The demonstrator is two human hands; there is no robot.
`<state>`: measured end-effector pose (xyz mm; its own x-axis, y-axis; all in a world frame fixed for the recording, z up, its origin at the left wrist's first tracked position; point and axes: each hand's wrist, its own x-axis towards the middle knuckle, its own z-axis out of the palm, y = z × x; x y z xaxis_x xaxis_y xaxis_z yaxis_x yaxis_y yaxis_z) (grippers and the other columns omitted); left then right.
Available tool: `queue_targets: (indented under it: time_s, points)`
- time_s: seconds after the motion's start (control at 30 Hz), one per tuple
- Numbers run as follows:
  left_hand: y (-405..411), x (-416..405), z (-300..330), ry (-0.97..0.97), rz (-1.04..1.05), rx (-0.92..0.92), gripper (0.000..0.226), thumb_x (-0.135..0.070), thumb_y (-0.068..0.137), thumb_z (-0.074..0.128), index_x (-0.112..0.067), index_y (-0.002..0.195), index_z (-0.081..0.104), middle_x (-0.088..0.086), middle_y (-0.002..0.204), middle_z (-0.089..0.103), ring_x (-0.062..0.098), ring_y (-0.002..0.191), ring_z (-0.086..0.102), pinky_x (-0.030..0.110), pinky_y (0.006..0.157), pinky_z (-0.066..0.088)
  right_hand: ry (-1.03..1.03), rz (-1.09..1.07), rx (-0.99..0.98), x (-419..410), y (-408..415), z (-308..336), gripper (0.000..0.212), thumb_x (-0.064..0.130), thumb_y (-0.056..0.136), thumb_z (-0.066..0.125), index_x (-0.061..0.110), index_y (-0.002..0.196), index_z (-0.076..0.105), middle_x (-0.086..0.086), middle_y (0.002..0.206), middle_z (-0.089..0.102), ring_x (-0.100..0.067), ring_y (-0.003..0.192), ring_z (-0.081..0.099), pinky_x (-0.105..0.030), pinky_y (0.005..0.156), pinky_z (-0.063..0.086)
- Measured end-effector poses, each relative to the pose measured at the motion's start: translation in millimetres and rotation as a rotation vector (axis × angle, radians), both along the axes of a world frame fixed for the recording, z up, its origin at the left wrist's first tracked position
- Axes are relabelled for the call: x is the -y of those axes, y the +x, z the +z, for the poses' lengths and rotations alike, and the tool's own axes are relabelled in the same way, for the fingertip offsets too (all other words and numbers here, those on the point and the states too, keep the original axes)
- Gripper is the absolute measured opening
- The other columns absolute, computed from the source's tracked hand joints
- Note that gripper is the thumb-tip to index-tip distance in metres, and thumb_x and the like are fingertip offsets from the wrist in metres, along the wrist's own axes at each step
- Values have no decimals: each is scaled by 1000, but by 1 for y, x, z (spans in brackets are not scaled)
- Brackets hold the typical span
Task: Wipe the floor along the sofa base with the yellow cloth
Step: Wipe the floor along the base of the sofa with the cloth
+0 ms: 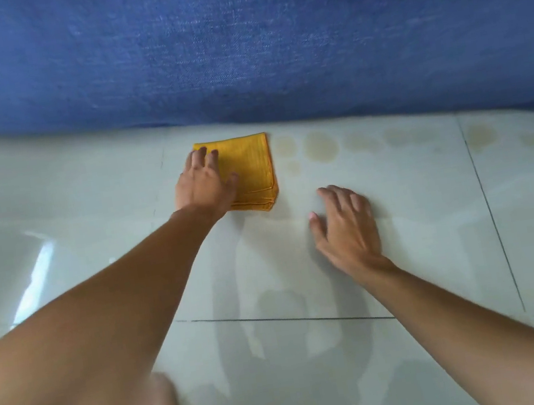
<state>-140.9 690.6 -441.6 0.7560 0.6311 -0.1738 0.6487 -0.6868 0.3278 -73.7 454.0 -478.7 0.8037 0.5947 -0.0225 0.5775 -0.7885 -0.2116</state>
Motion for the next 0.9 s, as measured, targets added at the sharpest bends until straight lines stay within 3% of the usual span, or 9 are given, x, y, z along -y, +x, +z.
queue_targets:
  time_s: [0.1, 0.2, 0.33, 0.5, 0.6, 0.7, 0.9]
  points:
    - [27, -2, -26, -23, -24, -28, 65, -51, 101, 31, -25, 158, 15, 9, 167, 1, 24, 155, -1, 40, 125, 8, -49, -37, 60, 21, 1, -22, 63, 44, 96, 34, 11, 149, 42, -8, 155, 43, -30, 144, 38, -56, 119, 23]
    - [40, -2, -54, 73, -57, -103, 69, -65, 96, 19, -38, 157, 4, 13, 166, -11, 29, 154, -9, 44, 125, -5, 15, -34, 89, 24, 1, -29, 64, 44, 96, 34, 11, 151, 40, -7, 158, 40, -28, 147, 34, -58, 120, 19]
    - [69, 8, -67, 195, -28, -68, 74, -76, 88, 12, -46, 154, 4, 20, 165, -9, 35, 153, -7, 50, 124, -3, 44, -39, 142, 24, 1, -33, 62, 41, 96, 40, 9, 149, 44, -8, 156, 43, -29, 145, 37, -59, 119, 22]
    - [92, 45, -64, 188, -130, -22, 71, -75, 88, 22, -48, 153, 16, 28, 163, -3, 42, 152, -1, 54, 123, 1, 101, -43, 163, 25, 2, -36, 57, 34, 95, 43, 9, 146, 48, -7, 154, 46, -28, 143, 42, -58, 118, 25]
    - [76, 79, -67, 179, -206, 24, 70, -74, 87, 27, -48, 152, 23, 27, 163, 0, 43, 152, 3, 55, 122, 4, 181, -47, 142, 27, 3, -32, 54, 30, 96, 37, 10, 143, 52, -7, 152, 49, -27, 141, 44, -57, 116, 28]
    - [42, 94, -68, 190, -234, 5, 71, -76, 87, 25, -49, 152, 18, 24, 164, -2, 41, 152, 1, 55, 122, 6, 219, -40, 108, 30, 6, -27, 54, 29, 96, 35, 8, 143, 52, -9, 152, 49, -28, 141, 44, -56, 117, 27]
    - [-23, 53, -71, 232, -101, -30, 72, -79, 85, 26, -51, 152, 16, 21, 165, 2, 40, 152, 4, 54, 123, 8, 136, -31, 106, 29, 18, -31, 58, 32, 94, 35, 7, 144, 50, -10, 153, 47, -30, 144, 40, -56, 120, 22]
